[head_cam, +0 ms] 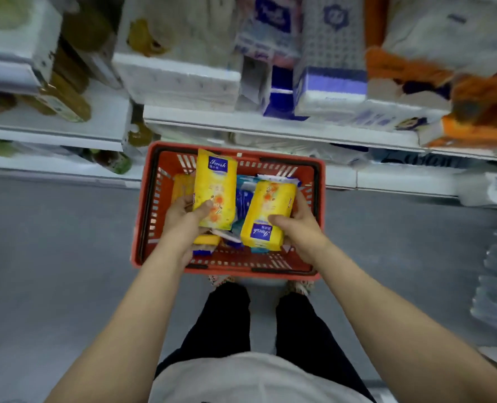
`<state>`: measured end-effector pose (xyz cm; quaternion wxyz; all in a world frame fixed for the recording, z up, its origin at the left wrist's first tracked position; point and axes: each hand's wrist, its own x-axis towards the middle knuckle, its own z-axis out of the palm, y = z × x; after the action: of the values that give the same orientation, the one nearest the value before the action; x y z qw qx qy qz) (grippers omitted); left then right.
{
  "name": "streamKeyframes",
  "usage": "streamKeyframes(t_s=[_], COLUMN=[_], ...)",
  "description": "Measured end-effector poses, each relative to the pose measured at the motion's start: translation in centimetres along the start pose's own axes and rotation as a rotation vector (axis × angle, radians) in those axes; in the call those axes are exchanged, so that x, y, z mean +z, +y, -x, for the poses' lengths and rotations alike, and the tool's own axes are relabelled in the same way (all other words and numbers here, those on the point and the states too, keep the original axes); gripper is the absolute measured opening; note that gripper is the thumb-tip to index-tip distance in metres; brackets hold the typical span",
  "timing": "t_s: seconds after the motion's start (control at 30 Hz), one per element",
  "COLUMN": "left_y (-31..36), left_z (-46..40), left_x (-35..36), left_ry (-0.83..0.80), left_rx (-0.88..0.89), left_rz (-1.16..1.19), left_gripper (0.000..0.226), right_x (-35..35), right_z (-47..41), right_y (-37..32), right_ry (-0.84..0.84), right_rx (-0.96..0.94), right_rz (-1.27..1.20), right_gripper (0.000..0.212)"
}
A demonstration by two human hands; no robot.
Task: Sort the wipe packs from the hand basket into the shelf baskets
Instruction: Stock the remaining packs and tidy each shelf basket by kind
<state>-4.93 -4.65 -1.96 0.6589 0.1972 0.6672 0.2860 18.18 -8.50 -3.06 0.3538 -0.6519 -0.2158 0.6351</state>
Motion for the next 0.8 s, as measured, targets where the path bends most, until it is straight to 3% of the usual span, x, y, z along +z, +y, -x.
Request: streamKeyframes(t_s=[0.1,0.27,0.37,0.47,0.53,0.67,0.8], left_y=[1.5,3.2,3.3,2.6,2.1,1.0,0.0], left_z=[2.8,8.0,11.6,15.5,17.6,20.2,22.6], left_x=[3.6,11.8,18.4,25.8,30.7,40.3,49.0], left_ry=[-0.077,-0.219,-0.274,-0.303,-0.326,-0.396,-0.483], left_rx=[0.098,0.277,0.362,0.425,0.443,0.473,0.447], left_rz=[0.026,0.003,0.007,-0.019,-0.033,-0.036,-0.032], left_gripper=[0.026,0.049,0.043,0.054,0.054,0.043,0.033], right_x=[-2.6,-10.8,-17.7,-25.0,-30.0,-39.5,-47.6], right_z=[1.8,6.0,8.8,11.9,13.6,16.8,19.4], right_y=[-3.0,-7.4,-8.9,-9.8,-10.3,-10.9,-11.5], right_ry=[0.050,0.091,0.118,0.186,0.241,0.330,0.469], right_rx=[-0.048,-0.117,-0.208,-0.286,-0.349,-0.502,-0.578], right_rz=[-0.105,-0.234,-0.344,-0.405,-0.447,-0.529,-0.576], right_gripper=[0.067,0.055,0.032,0.019,0.028,0.073,0.052])
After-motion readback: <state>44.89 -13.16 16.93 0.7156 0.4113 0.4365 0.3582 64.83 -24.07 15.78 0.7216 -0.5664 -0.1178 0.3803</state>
